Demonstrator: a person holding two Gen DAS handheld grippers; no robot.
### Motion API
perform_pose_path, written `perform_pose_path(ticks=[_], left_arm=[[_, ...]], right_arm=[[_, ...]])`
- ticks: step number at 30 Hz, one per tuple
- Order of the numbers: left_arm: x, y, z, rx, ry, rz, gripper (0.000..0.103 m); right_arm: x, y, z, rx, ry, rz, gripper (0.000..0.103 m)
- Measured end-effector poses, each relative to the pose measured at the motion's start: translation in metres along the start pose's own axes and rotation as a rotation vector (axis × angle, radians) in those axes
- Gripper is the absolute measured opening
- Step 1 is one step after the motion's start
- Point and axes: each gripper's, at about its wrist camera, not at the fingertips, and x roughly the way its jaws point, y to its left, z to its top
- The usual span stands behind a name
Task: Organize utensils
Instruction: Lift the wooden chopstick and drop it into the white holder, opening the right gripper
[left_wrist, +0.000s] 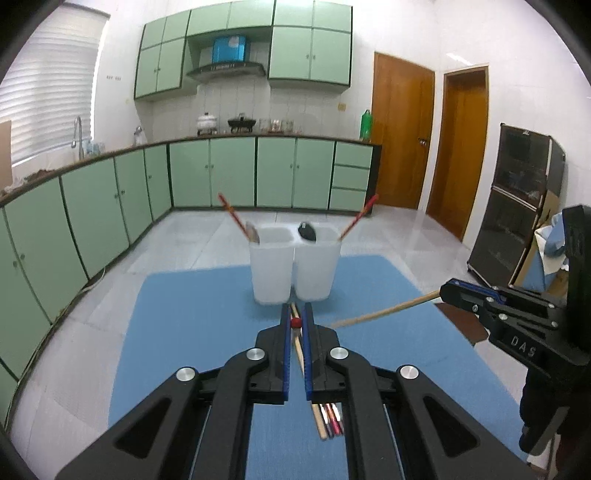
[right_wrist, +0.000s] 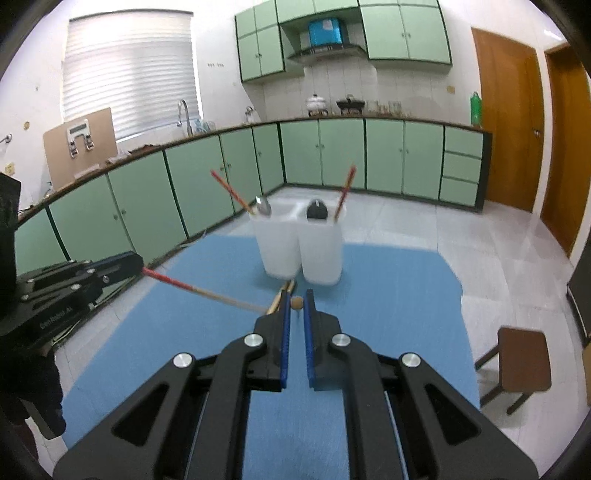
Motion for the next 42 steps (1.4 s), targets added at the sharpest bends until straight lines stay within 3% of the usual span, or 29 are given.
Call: perform_pose_path(ticks=[14,20,29,33,42], left_arm=[[0.013,-0.010,0.049,0.054,-0.056,-0.038,0.005],[0.014,-0.011,0.076,0.072,-0.104,-0.053,0.005],[0.010,-0.014,0.144,0.092,-0.276,-0.038,0.005],[0.034,-0.015,0.164,0.100,-0.314,-0.021,0.005],[0.112,-0.002,0.146,0.047,-0.199,-0.012,0.005]], right_arm=[[0.006,-0.005,0.072,-0.043,-0.015,0.086,0.006],[0.001,-0.011,0.114,-0.028,-0.074,0.123,0.006],[0.004,-0.034,0.195,-0.031,-0.253,0.045,0.006],[0.025,-0.048,0.211,-0.029,-0.295,0.001,0.006],[0.104,-0.070,0.192,0.007,-0.194,-0.043,0.006]])
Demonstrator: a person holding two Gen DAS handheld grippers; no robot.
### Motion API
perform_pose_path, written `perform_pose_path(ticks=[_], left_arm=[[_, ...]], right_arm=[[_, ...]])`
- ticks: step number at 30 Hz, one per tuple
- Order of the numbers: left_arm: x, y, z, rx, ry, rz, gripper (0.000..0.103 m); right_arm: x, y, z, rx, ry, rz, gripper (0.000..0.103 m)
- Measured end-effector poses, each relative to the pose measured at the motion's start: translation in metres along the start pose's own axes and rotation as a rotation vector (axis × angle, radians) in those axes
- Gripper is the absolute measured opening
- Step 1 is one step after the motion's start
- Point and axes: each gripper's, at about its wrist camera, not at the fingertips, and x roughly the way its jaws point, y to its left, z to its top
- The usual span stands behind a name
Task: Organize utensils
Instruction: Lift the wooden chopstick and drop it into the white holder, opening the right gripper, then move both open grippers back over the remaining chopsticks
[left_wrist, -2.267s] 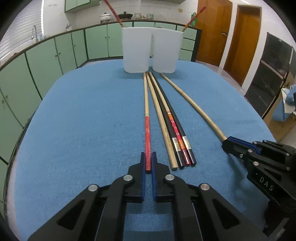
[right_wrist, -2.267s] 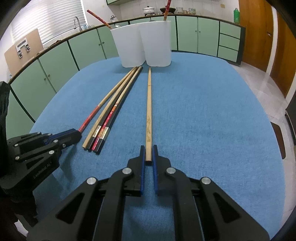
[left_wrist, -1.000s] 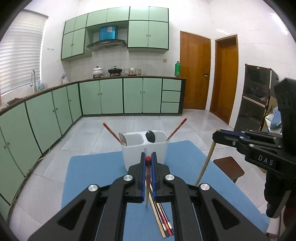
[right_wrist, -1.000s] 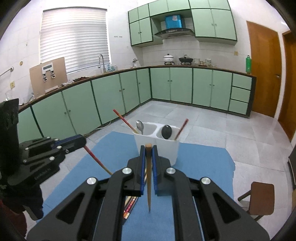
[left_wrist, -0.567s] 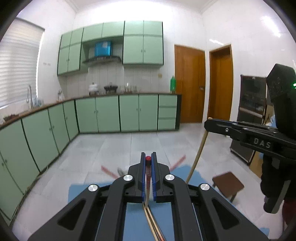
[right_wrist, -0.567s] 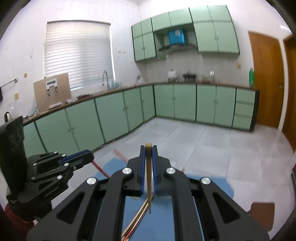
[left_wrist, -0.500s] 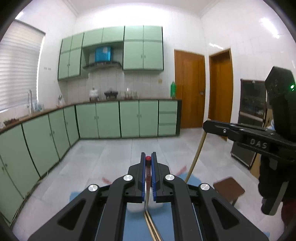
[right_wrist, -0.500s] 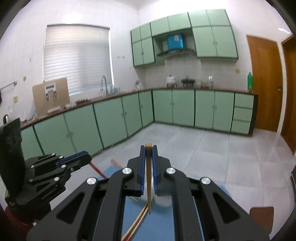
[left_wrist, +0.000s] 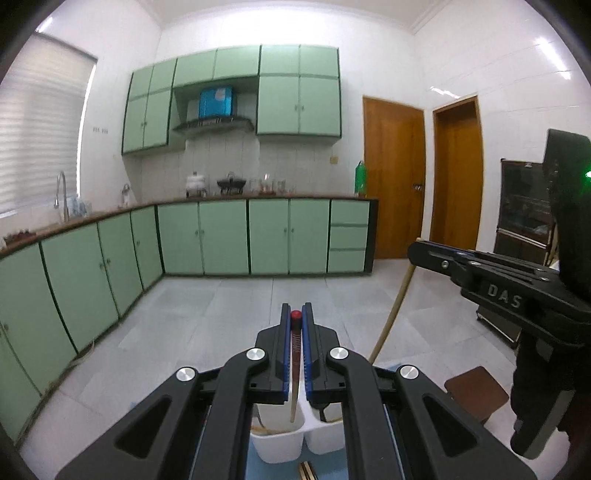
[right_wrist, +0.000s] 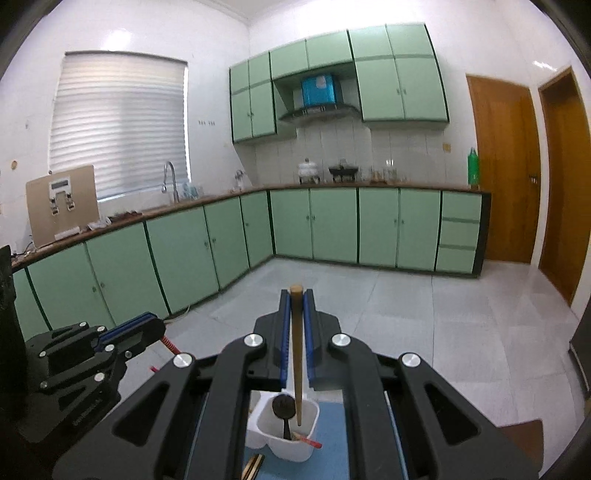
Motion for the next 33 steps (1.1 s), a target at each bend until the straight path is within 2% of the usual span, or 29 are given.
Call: perform_pose_path(ticks=[6,10,13,16,19,21,23,24,29,33], left_arm=[[0.029,0.010,-0.023,-0.030,0.086,0.003,0.006],[0.030,0.017,-0.034,-0.058,0.119,-0.004,0.006],[0.017,0.019,-0.033,-0.051,0.103,-0.001,0.011],[0.002,0.022,-0.029,-0.057,0.080,-0.001,0.022],[-0.021,0.023,-0.029,-0.069,0.054,-0.001,0.034],[-0.037,0.020,-0.034,-0.068,0.046,0.008,0.043],[-0.055,0.018,-0.043,-0.064,0.035,0.016,0.046],[-0.061,0.017,-0.047,-0.064,0.032,0.017,0.051],[-0.087,0.017,-0.079,-0.105,0.038,0.019,0.056],[-0.099,0.012,-0.110,-0.090,0.061,0.046,0.059]], right_arm=[[0.024,0.005,-0.028,0.002,0.090,-0.006,0.006],[0.026,0.004,-0.039,0.033,0.126,-0.003,0.009],[0.011,0.000,-0.037,0.061,0.101,-0.005,0.021],[-0.009,-0.002,-0.034,0.071,0.064,-0.012,0.027],[-0.034,-0.004,-0.037,0.080,0.026,-0.019,0.040],[-0.049,-0.005,-0.043,0.080,0.014,-0.021,0.044],[-0.067,-0.001,-0.056,0.071,0.004,-0.029,0.055],[-0.073,-0.001,-0.062,0.067,0.002,-0.034,0.060],[-0.102,0.008,-0.108,0.084,0.024,-0.041,0.074],[-0.113,0.021,-0.150,0.080,0.055,-0.075,0.084]])
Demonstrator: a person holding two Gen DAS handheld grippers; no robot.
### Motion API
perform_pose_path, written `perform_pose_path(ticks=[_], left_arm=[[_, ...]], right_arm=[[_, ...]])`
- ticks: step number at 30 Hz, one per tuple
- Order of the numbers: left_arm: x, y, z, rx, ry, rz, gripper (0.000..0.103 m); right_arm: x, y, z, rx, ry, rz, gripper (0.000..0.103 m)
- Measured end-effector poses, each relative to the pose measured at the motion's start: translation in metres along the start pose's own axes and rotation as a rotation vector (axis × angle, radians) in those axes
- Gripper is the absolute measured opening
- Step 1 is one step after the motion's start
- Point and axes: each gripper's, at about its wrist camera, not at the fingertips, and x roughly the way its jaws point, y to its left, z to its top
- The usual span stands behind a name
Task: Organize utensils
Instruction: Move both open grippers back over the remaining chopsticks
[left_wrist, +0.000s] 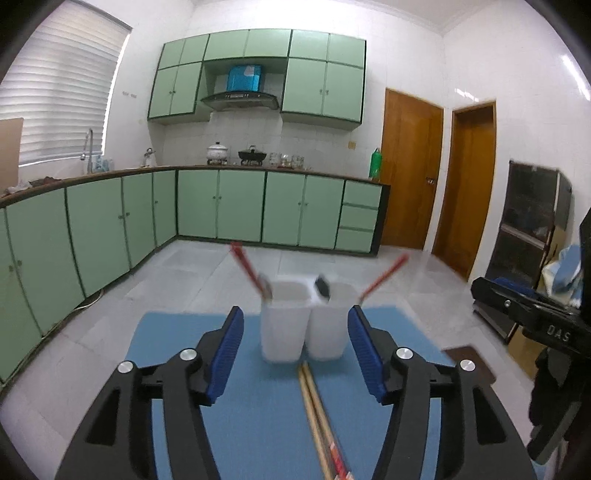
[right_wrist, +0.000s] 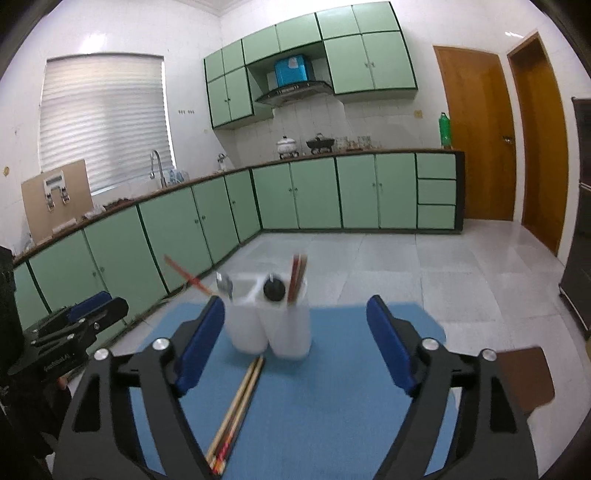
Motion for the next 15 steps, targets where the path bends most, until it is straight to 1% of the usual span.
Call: perform_pose_path(ticks=[3,4,9,12,15], left_arm=[[-0.002,-0.002,-0.030,0.022,0.055,0.029,0.060],[-0.001,0.000,-0.038,0.015,0.075,0.029,0.060],[0.006,0.007,-0.079,-0.022,0.187,0.048,0.060],[0.011,0.010,-0.095,-0.019,0.240,0.061,0.060],[0.017,0.013,-0.107,-0.024,0.297,0.074,0.060]], right_arm=[[-0.001,0.008,-0.028,-0.014,0.035,-0.017,0.086],[0.001,0.012,-0.040,-0.016,0.062,-0.018,0.086],[0.011,0.019,-0.080,-0.010,0.161,-0.021,0.086],[0.014,0.025,-0.104,0.003,0.218,-0.020,0.086],[0.016,0.036,-0.122,-0.013,0.257,-0.020,0.086]])
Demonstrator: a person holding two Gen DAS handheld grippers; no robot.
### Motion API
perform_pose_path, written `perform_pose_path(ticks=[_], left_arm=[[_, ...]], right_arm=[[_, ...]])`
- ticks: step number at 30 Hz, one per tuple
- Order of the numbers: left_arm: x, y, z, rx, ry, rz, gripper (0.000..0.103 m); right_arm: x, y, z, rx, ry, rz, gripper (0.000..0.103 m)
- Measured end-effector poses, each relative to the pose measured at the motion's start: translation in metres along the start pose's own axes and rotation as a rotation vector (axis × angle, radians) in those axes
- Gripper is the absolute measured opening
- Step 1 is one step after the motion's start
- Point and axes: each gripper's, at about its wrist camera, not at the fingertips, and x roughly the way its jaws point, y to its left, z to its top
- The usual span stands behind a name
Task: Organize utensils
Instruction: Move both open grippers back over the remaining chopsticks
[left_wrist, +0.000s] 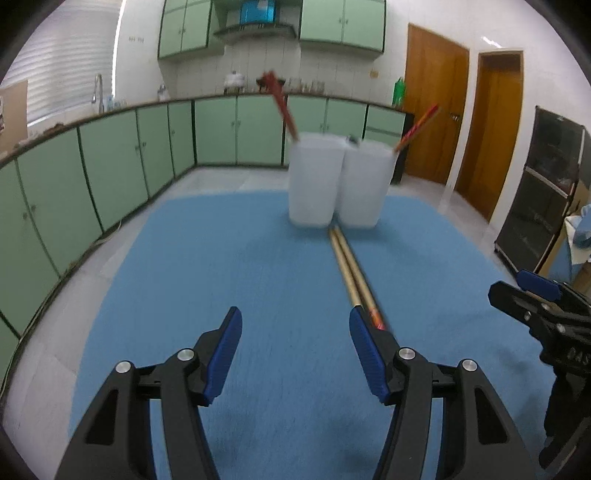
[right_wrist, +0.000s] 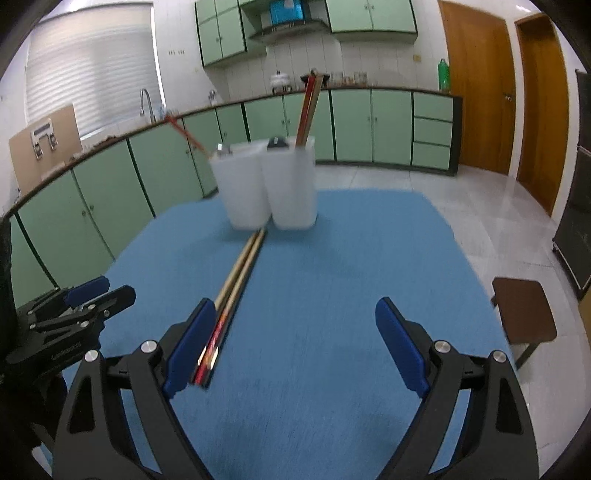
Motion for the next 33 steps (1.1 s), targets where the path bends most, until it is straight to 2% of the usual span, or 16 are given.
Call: perform_pose_path(ticks=[4,9,13,23,28,30,33], left_arm=[[0.009,0.003,-0.019,-0.005,0.064,0.018,0.060],[0.014,0.007,-0.027,-0.014,0.096,0.033,0.060],[0.017,0.010,-0.030,-0.026,0.107,0.037,0.060],[0.016,0.014,-0.033,-0.029,0.119,0.043,0.060],[0.017,0.014,-0.033,-0.031,0.127,0.042,0.060],[0.017,0.014,-0.033,-0.030,0.128,0.043,0.060],[0.016,0.014,-0.033,-0.034,0.127,0.041,0.060]], right_arm=[[0.011,0.012,-0.013,-0.016,0.065,0.020,0.084],[0.023,0.028,-0.029,-0.039,0.140,0.051,0.072],[0.025,0.037,-0.031,-0.060,0.173,0.062,0.067],[0.031,0.051,-0.034,-0.099,0.228,0.058,0.053],[0.032,0.055,-0.035,-0.124,0.238,0.038,0.053],[0.032,0.053,-0.034,-0.118,0.238,0.024,0.048],[0.029,0.046,-0.033,-0.094,0.231,-0.005,0.048]])
